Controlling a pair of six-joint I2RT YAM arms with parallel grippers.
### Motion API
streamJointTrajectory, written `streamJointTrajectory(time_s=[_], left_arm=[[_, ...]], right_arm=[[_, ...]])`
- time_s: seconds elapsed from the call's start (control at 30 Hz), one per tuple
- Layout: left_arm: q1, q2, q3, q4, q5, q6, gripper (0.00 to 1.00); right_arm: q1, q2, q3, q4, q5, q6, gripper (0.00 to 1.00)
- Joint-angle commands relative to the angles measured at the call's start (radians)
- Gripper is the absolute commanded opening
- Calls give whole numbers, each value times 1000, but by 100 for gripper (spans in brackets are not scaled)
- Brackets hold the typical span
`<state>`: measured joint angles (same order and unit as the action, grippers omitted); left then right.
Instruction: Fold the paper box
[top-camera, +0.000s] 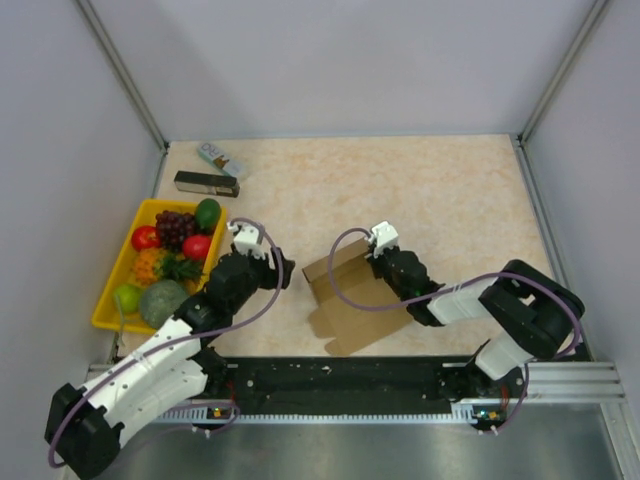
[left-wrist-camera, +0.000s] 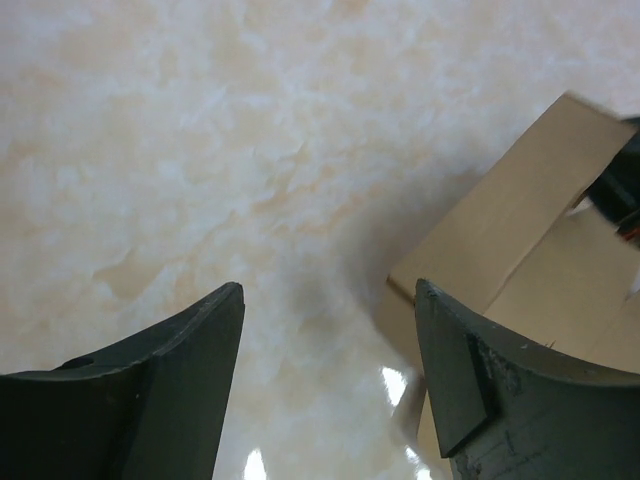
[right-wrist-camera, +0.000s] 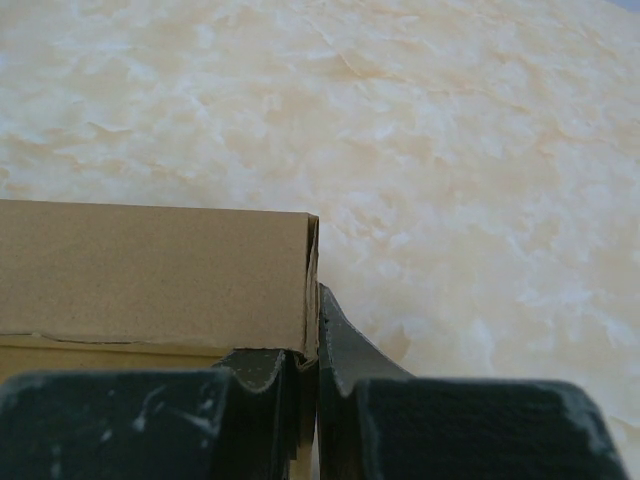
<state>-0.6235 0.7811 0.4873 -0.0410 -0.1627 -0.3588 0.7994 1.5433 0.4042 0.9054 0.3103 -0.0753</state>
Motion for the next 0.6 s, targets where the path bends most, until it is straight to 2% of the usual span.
streamJointTrajectory(time_s=[0.0,0.03,0.13,0.17,0.23,0.37,0.57], left_arm=[[-21,-77,-128,72,-43,-46,76],[-28,-82,-142,85,-34,-57,80],[-91,-48,-188,177,-47,-88,82],[-146,-31,-196,196,-76,-86,83],[-195,35,-182,207,-132,-74,83],[-243,136,-124,205,-178,-71,80],[-260,216,-95,234,-199,-68,74]], right_arm=[[18,20,10,66,104,54,0],[17,21,15,66,104,60,0],[15,20,30,44,93,60,0],[15,20,38,5,92,62,0],[17,11,53,-34,82,68,6],[17,1,50,-56,87,104,26],[17,-18,58,-112,76,97,37]])
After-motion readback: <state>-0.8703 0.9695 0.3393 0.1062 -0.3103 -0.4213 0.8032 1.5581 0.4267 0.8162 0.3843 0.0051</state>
